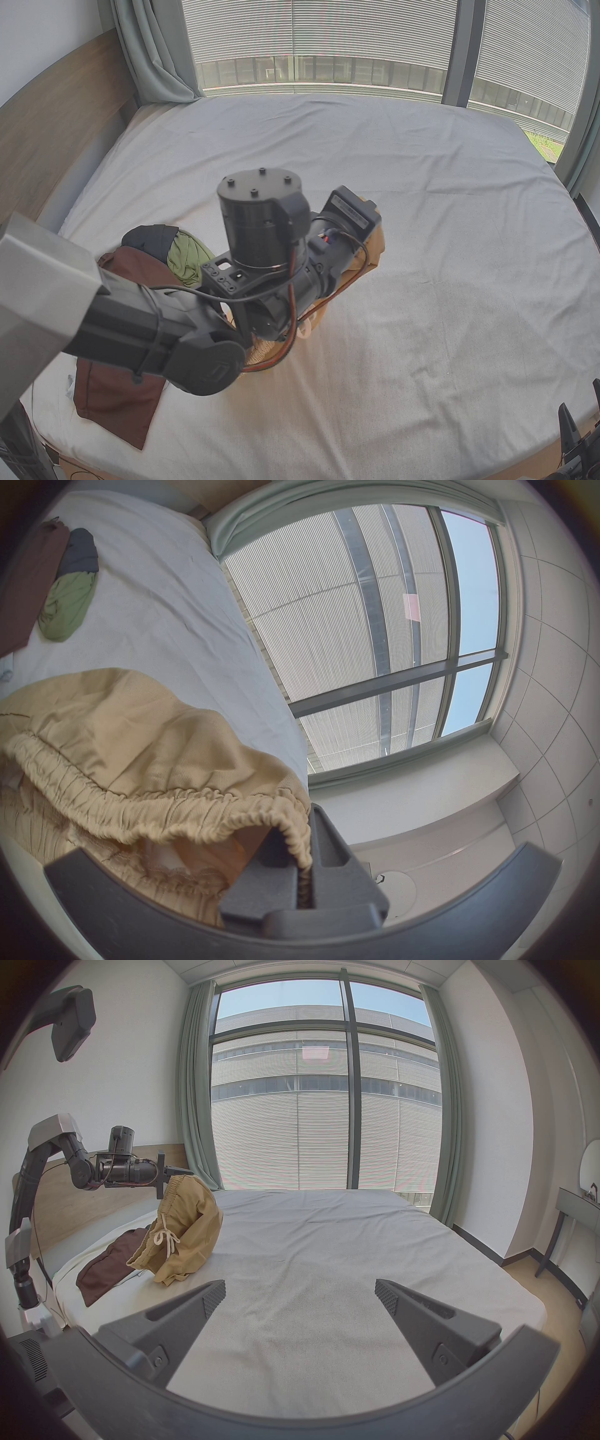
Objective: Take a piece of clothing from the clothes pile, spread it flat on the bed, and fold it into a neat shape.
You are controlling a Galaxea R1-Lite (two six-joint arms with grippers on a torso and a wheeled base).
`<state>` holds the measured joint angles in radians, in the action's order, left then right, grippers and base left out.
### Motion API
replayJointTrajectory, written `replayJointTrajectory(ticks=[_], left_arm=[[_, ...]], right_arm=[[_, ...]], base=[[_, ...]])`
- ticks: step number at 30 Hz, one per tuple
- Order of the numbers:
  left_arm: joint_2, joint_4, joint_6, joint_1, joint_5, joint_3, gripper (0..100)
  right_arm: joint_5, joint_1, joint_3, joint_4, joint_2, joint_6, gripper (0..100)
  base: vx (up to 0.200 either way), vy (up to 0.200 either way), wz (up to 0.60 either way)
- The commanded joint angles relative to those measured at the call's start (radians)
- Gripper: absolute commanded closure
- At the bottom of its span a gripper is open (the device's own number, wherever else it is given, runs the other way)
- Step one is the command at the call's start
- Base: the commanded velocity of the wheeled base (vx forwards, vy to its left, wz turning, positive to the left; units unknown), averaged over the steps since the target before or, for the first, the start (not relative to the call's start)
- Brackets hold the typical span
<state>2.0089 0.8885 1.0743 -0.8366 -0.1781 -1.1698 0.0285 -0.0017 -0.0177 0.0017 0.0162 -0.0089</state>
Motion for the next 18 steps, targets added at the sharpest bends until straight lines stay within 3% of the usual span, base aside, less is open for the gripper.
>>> replayJointTrajectory(ticks=[1, 18], left_arm=[[0.059, -0.025, 0.001, -0.038, 0.003, -0.062, 100], [0.085, -0.088, 0.015, -0.137, 0.009, -0.258, 100]], right_arm=[[0.001, 0.0, 0.016, 0.0, -0.016, 0.0, 0], [0.001, 0.0, 0.016, 0.0, -0.016, 0.0, 0]], base=[[0.0, 0.0, 0.0], [0.0, 0.0, 0.0]])
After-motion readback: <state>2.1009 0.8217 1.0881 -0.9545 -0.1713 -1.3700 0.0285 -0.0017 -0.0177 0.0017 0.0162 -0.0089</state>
